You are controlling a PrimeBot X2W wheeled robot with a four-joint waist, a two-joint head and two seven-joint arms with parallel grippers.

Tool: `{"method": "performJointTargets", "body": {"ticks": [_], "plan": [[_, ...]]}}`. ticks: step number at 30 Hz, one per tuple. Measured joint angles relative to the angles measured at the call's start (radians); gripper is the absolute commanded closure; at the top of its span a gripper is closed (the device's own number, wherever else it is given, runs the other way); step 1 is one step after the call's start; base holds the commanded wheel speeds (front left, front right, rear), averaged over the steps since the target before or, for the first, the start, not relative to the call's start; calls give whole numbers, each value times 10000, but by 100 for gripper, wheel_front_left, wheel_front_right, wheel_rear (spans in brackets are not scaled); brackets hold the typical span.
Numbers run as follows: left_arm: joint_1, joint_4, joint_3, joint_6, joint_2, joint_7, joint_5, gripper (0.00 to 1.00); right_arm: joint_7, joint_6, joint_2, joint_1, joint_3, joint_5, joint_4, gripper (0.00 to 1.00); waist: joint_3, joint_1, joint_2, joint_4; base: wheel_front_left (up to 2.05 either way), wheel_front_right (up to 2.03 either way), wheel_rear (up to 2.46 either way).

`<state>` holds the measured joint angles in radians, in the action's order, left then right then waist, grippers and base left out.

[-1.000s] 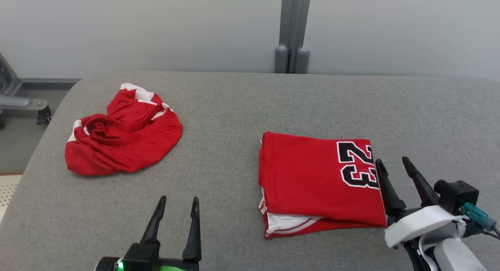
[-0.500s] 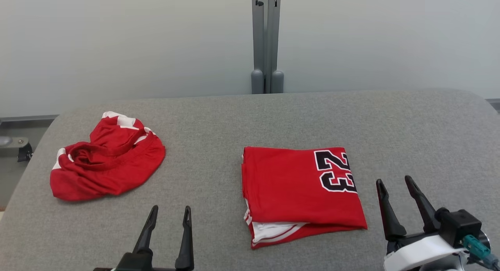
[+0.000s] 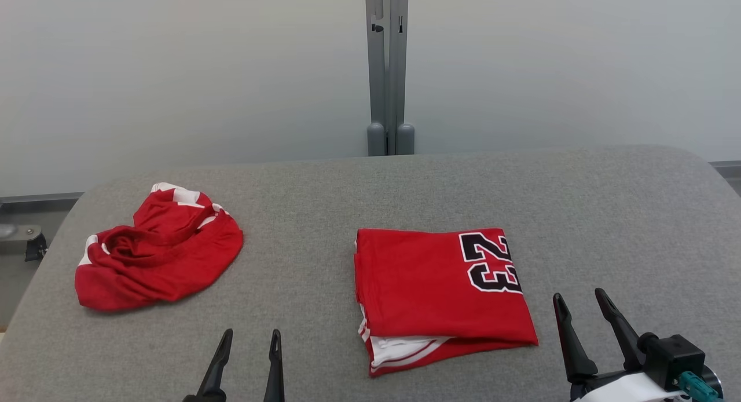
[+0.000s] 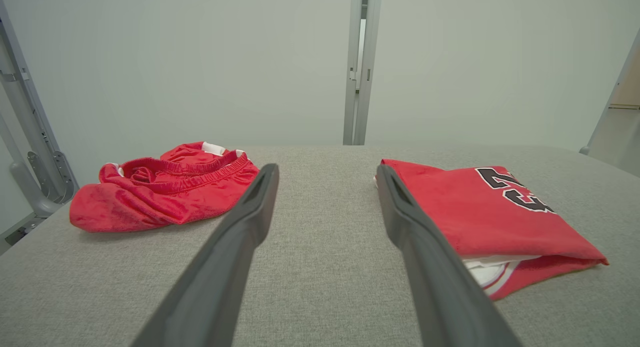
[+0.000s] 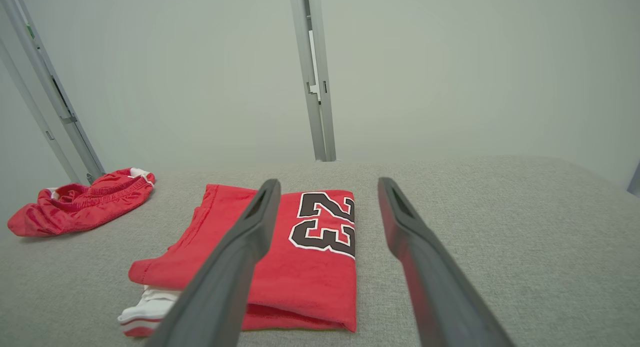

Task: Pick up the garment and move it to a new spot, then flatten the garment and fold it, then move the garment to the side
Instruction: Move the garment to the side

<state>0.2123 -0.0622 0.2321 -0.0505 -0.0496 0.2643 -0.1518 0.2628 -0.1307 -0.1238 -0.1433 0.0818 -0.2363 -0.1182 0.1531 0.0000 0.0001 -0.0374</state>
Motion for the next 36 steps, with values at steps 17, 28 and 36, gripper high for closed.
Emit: {"method": "performJointTargets", "body": {"ticks": [17, 28, 36], "plan": [[25, -109, 27, 25, 0, 0, -4, 0, 0, 0, 8, -7, 63, -25, -19, 0, 28, 0, 0, -42, 0, 0, 0], [24, -123, 36, 65, 0, 0, -6, 0, 0, 0, -2, -18, 121, -73, -23, 0, -20, 1, 0, -34, 0, 0, 0], [23, -134, 82, 65, 0, 0, -6, 0, 0, 0, -35, -62, 142, -132, -54, 0, -112, 1, 0, -41, 0, 0, 0]]}}
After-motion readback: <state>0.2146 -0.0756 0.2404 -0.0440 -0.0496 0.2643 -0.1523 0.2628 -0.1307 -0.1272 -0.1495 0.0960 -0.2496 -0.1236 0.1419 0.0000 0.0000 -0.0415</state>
